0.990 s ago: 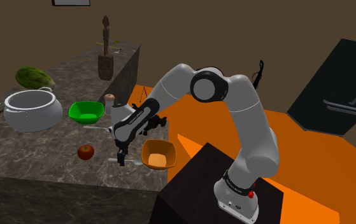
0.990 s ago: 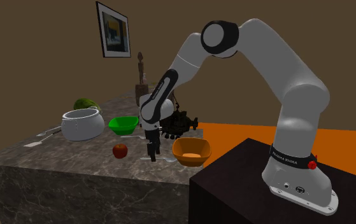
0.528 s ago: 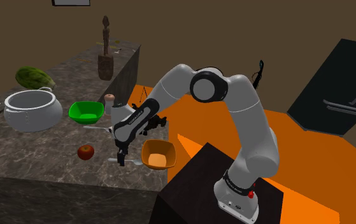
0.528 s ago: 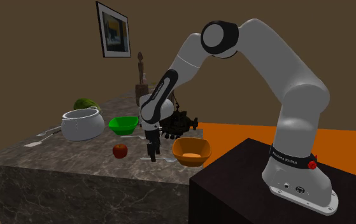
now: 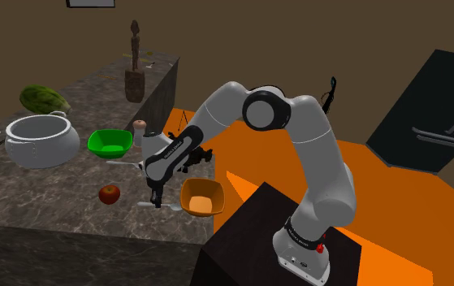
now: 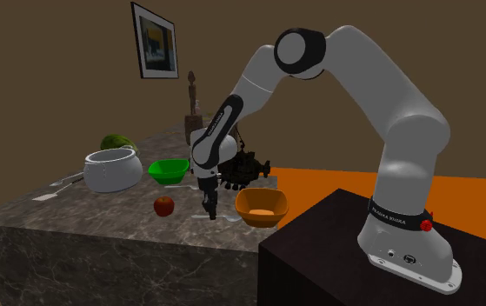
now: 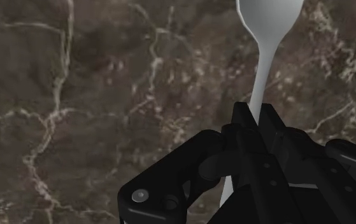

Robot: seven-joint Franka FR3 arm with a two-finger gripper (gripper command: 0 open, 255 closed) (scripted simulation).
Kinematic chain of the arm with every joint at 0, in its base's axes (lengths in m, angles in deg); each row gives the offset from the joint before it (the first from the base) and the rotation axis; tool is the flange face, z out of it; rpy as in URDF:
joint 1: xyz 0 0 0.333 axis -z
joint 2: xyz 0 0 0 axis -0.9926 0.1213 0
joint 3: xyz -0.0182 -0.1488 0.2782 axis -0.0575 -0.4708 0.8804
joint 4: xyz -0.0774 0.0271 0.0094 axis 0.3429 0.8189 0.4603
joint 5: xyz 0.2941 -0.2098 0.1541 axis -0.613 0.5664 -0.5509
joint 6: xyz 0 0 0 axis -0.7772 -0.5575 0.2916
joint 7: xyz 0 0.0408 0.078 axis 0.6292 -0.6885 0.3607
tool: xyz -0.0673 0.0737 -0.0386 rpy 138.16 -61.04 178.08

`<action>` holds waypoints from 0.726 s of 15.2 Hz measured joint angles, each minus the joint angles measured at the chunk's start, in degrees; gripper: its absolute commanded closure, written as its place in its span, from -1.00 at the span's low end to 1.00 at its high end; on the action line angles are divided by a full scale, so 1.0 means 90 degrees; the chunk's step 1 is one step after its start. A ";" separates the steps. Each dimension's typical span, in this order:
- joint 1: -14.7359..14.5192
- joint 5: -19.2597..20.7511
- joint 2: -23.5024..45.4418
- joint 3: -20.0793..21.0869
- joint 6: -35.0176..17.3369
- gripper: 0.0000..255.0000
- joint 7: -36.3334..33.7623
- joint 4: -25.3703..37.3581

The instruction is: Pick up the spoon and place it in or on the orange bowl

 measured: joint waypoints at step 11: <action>0.0059 -0.0056 -0.0588 0.0064 0.0366 1.00 0.0011 -0.0221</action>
